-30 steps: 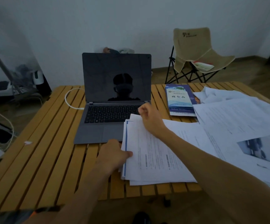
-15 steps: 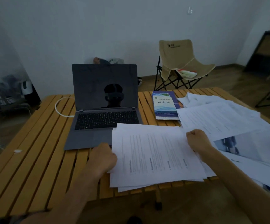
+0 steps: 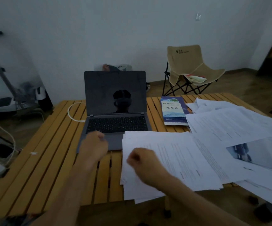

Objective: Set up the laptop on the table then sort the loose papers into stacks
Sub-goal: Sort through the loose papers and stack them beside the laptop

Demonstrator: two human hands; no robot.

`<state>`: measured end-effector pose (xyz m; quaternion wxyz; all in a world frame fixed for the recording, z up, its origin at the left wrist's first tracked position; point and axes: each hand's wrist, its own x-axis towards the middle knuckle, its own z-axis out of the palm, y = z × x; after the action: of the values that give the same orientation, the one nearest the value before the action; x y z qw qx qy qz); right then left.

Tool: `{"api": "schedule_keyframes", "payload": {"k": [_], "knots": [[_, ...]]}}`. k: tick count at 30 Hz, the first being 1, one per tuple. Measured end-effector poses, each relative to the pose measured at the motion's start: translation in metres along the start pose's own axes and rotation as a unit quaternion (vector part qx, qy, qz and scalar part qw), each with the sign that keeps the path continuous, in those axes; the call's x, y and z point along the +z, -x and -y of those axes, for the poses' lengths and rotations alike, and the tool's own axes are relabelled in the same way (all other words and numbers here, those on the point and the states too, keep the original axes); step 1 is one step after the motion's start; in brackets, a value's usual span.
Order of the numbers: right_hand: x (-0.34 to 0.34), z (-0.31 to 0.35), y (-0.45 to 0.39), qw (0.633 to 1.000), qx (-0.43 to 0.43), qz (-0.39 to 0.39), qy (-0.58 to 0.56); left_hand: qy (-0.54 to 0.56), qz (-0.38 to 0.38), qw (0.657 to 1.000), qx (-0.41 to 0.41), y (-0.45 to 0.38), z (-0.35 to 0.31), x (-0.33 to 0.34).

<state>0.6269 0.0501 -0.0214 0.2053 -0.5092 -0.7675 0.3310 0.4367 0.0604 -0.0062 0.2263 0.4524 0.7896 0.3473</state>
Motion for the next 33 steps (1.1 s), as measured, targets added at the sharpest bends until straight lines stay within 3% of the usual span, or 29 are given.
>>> {"api": "schedule_keyframes", "payload": {"k": [6,9,13,16,17,19,21,22,25,28,33], "knots": [[0.101,0.057,-0.067,0.974,-0.155,0.163,0.022,0.134,-0.240,0.961,-0.025,-0.003,0.006,-0.062],[0.115,0.065,-0.074,0.962,-0.206,0.177,0.039,0.154,-0.267,0.951,0.007,-0.002,0.003,-0.066],[0.070,0.042,-0.048,0.978,-0.181,0.105,0.022,0.096,-0.182,0.977,0.053,-0.012,-0.003,-0.051],[0.007,-0.010,-0.012,0.989,-0.104,0.007,0.103,-0.004,-0.027,0.993,0.111,-0.006,-0.009,-0.038],[-0.012,-0.029,0.004,0.985,-0.076,0.013,0.152,-0.049,0.046,0.991,0.117,-0.002,-0.010,-0.033],[-0.030,-0.054,0.037,0.966,-0.020,0.114,0.230,-0.128,0.200,0.967,0.095,0.010,-0.012,-0.020],[-0.029,-0.070,0.059,0.939,-0.017,0.198,0.281,-0.169,0.295,0.938,0.061,0.021,-0.012,-0.006],[-0.025,-0.074,0.064,0.932,-0.034,0.202,0.300,-0.189,0.319,0.927,0.051,0.026,-0.012,0.001],[-0.019,-0.080,0.066,0.936,-0.064,0.147,0.312,-0.246,0.337,0.907,0.050,0.039,-0.008,0.015],[-0.013,-0.080,0.066,0.942,-0.066,0.124,0.306,-0.242,0.308,0.918,0.057,0.047,-0.006,0.019],[-0.010,-0.085,0.066,0.944,-0.074,0.116,0.301,-0.214,0.321,0.922,0.015,0.049,-0.008,0.017]]}}
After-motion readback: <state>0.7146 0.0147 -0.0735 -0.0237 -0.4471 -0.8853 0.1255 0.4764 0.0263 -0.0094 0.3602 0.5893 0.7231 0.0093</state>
